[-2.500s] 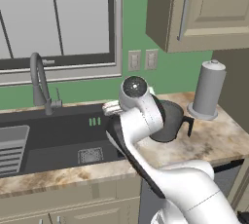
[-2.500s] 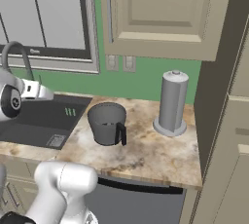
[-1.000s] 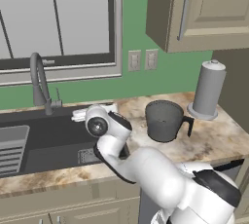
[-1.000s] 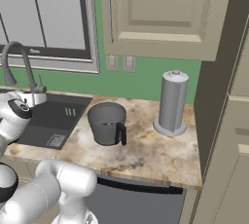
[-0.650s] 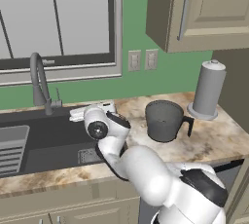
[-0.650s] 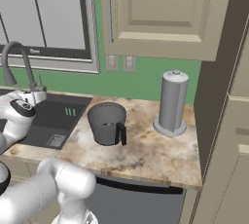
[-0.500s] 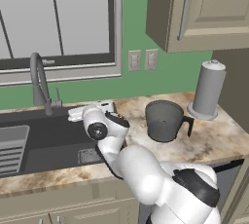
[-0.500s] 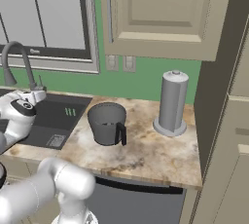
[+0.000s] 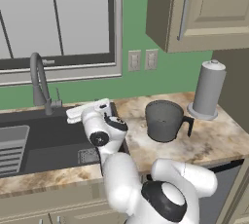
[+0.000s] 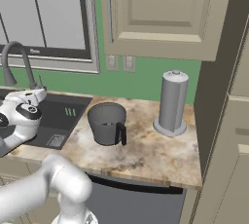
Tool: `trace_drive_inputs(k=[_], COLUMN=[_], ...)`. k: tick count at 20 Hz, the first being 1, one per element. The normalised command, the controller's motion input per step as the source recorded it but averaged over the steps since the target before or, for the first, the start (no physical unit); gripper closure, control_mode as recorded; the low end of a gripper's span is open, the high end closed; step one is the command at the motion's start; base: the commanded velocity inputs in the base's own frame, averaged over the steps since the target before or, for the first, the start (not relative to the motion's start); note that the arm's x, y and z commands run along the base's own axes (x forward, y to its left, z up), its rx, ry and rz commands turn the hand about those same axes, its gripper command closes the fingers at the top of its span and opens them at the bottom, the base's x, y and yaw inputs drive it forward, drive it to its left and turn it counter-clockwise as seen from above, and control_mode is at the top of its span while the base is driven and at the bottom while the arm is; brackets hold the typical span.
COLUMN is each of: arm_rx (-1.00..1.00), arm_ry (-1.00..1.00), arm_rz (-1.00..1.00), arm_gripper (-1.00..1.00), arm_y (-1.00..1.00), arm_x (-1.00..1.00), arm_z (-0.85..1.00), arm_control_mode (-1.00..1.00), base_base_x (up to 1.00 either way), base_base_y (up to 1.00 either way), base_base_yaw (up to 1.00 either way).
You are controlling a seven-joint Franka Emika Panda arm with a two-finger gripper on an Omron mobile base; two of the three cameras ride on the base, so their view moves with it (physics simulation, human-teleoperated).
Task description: Turn on the sink faucet and place the jug under the water for a few seconds to fill it up.
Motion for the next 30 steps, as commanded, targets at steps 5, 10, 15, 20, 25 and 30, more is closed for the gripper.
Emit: trace_drive_inputs(k=[5,10,15,20,25,30], arm_rx=[0.02,0.03,0.04,0.04,0.01,0.0], arm_ry=[-0.06,0.0,0.0,0.0,0.02,0.05], arm_rz=[0.03,0.0,0.0,0.0,0.0,0.0], arm_gripper=[-1.0,-1.0,-1.0,-1.0,-1.0,-1.0], arm_y=[0.11,0.17,0.2,0.21,0.19,0.17], arm_x=[0.31,0.29,0.3,0.28,0.23,0.2], arm_z=[0.0,0.0,0.0,0.0,-0.01,-0.11], arm_control_mode=[-1.0,-1.0,-1.0,-1.0,-1.0,-1.0], base_base_x=[0.0,0.0,0.0,0.0,0.0,0.0], base_base_y=[0.0,0.0,0.0,0.0,0.0,0.0], base_base_yaw=[0.0,0.0,0.0,0.0,0.0,0.0])
